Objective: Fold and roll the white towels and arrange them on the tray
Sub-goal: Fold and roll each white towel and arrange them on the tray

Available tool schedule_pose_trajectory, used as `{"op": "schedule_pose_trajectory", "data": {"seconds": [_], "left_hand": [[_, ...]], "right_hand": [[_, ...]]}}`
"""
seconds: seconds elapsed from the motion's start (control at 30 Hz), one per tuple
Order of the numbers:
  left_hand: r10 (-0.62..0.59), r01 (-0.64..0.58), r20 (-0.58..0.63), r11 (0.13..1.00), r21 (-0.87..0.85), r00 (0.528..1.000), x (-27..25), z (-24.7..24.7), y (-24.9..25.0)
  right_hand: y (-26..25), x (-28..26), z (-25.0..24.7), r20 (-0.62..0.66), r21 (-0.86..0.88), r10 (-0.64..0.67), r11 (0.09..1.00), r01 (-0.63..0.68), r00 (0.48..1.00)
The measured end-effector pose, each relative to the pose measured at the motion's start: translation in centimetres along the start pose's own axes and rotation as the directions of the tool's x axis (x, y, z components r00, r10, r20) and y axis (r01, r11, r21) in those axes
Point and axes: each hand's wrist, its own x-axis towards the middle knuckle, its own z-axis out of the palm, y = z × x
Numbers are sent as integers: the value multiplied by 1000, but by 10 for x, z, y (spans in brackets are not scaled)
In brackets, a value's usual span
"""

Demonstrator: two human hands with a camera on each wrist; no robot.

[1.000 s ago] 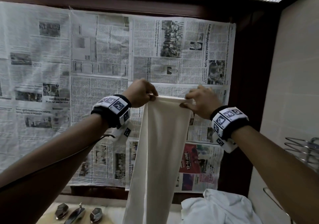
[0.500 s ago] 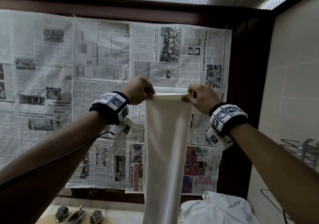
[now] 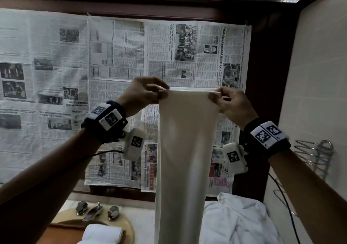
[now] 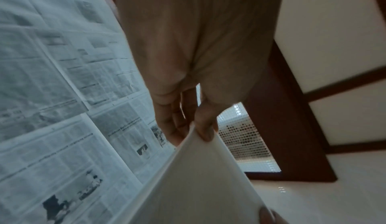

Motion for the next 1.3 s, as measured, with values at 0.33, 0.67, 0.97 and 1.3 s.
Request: {"op": "schedule_pose_trajectory", "data": {"seconds": [0.33,0.67,0.97,1.3], "left_hand": [[94,-99,-100,994,-52,991,-43,27,22],[-211,217,124,975,-43,970,-133,62,-83],[-545,523,197,838,153,815,-212,108,-225],[-589,467,125,737,489,799,-202,125,-327]], "right_hand": [[-43,-53,0,-196,-109,-147,986,128,969],[64,-176,48,12,-58,97,994,-96,995],[176,-299,112,280,-156,393,919,-362,876],[247,-296,150,340,-419,523,828,-372,781]]}}
